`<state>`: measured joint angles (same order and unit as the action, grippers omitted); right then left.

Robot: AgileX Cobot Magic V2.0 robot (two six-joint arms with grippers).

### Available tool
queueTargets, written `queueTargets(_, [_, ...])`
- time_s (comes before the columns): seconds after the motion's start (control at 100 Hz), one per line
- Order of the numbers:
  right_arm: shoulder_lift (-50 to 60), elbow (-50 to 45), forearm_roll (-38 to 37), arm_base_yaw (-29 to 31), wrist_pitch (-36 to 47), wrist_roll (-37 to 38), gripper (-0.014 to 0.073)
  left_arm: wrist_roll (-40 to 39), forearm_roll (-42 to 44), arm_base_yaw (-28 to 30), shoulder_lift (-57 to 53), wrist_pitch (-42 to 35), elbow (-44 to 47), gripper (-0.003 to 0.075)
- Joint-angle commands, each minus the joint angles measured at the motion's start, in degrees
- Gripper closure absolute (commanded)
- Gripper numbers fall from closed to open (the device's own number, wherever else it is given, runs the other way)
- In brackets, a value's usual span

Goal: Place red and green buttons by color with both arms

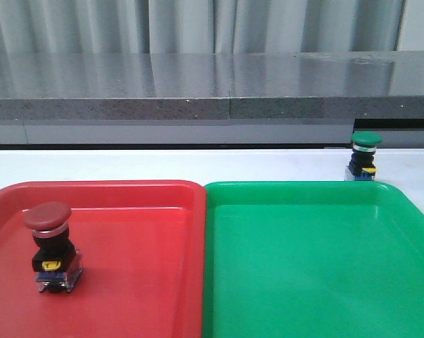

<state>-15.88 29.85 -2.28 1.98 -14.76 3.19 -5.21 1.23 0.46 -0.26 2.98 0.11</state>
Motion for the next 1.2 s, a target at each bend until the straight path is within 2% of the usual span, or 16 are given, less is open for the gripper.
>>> queueTargets(0.0, [-4.63, 5.01, -0.51, 0.03, 3.02, -0.44, 0.0658, -0.58, 0.0, 0.16, -1.79, -4.14, 0.65, 0.0741])
queueTargets(0.24, [-16.5, 12.28, -0.52, -0.02, 0.99, -0.38, 0.0658, -0.58, 0.0, 0.16, -1.79, -4.14, 0.65, 0.0741])
queueTargets(0.57, [-32.51, 23.84, 2.78, -0.71, -12.45, -0.28, 0.0657, -0.58, 0.0, 0.16, -1.79, -4.14, 0.65, 0.0741])
queueTargets(0.8, [-40.39, 27.18, 3.22, -0.71, -16.34, -0.22, 0.0639, -0.58, 0.0, 0.16, -1.79, -4.14, 0.65, 0.0741])
queueTargets(0.9, [-42.94, 27.52, 3.22, -0.73, -17.57, 0.61, 0.0514, -0.58, 0.0, 0.16, -1.79, -4.14, 0.65, 0.0741])
queueTargets(1.09, [-47.32, 27.52, 3.26, -2.69, -16.74, 3.03, 0.006, -0.58, 0.0, 0.16, -1.79, -4.14, 0.65, 0.0741])
queueTargets(1.14, [-48.53, 27.52, 3.2, -3.58, -16.11, 3.03, 0.0001, -0.58, 0.0, 0.16, -1.79, -4.14, 0.65, 0.0741])
queueTargets(1.19, [-49.86, 27.55, 3.2, -4.36, -15.45, 3.03, -0.001, -0.58, 0.0, 0.16, -1.79, -4.14, 0.65, 0.0741])
